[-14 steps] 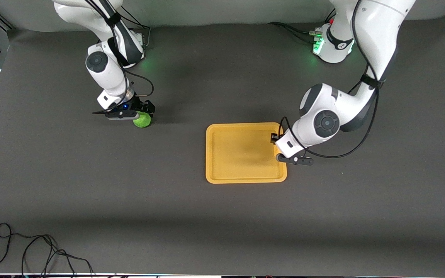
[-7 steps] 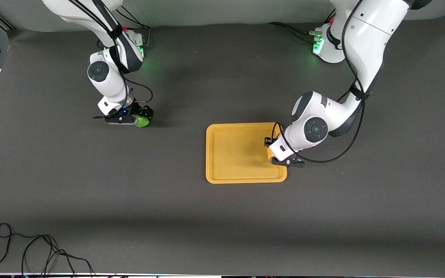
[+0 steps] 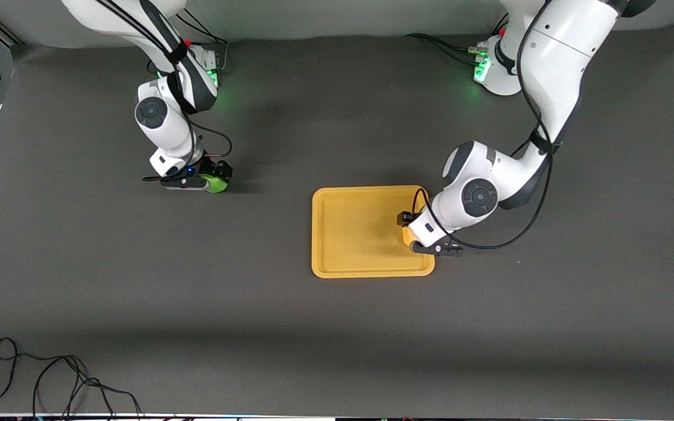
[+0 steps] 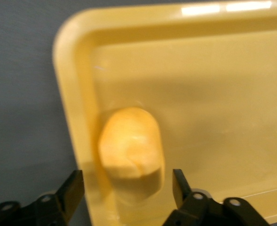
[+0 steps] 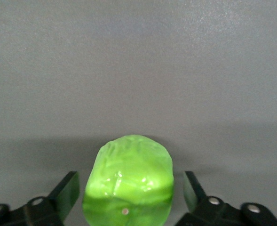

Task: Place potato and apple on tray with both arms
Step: 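Open the left gripper to drop the potato and withdraw it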

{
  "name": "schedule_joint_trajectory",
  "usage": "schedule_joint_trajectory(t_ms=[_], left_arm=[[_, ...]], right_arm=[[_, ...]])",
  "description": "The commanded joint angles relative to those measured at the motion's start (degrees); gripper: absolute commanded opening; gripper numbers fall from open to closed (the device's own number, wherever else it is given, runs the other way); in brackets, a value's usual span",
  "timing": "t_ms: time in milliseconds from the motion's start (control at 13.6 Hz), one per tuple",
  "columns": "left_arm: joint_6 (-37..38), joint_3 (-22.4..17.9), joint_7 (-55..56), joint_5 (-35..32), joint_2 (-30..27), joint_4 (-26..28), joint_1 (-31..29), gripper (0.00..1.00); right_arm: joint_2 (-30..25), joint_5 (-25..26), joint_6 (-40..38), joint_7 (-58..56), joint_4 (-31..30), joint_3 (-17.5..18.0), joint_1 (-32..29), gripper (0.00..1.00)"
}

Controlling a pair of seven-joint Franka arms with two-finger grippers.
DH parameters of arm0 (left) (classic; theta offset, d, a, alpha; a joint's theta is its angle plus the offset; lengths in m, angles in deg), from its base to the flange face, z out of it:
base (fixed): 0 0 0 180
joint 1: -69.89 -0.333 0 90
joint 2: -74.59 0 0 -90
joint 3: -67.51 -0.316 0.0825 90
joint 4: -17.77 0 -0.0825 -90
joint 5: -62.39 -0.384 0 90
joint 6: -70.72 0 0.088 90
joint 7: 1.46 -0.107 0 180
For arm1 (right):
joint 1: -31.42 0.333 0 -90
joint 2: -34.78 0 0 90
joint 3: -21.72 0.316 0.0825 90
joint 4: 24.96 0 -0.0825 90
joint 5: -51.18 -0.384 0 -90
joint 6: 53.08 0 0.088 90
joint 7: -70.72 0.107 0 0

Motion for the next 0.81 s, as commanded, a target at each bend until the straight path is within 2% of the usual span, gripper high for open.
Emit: schedule_joint_trajectory(t_ms=[0,147,221,441,588,735], left_arm=[[12.41,-5.48,0.23,-1.98,-7.53,-1.81,0.09,0.99],[17.72,-9.96,-2.22,-10.21,-12.89,-2.09,-0.52,1.0],[18.08,-10.85,-6.33,-10.6,-15.09,-2.09,-2.27,1.0],[21.93,-10.86,-17.58,-9.38,-21.07,-2.18,-9.47,1.0],[27.11,-10.95,-27.07,-6.92,-24.76,-2.09,-14.04,1.0],[28.98,-10.95,-32.54,-3.59,-28.28,-2.17,-17.82,1.0]], right_arm=[[0.67,0.13,0.6,-1.09,0.74,-0.53,0.19,0.43],[-1.08,0.13,0.07,-1.09,2.05,-0.53,0.19,0.42],[-2.92,0.13,-2.98,-1.09,3.02,-0.62,0.19,0.42],[-9.33,0.13,-22.8,-1.09,12.74,-1.67,0.19,0.41],[-11.63,0.22,-37.83,-1.09,22.23,-2.46,0.19,0.41],[-11.12,0.13,-51.28,-1.09,34.34,-2.9,0.19,0.41]])
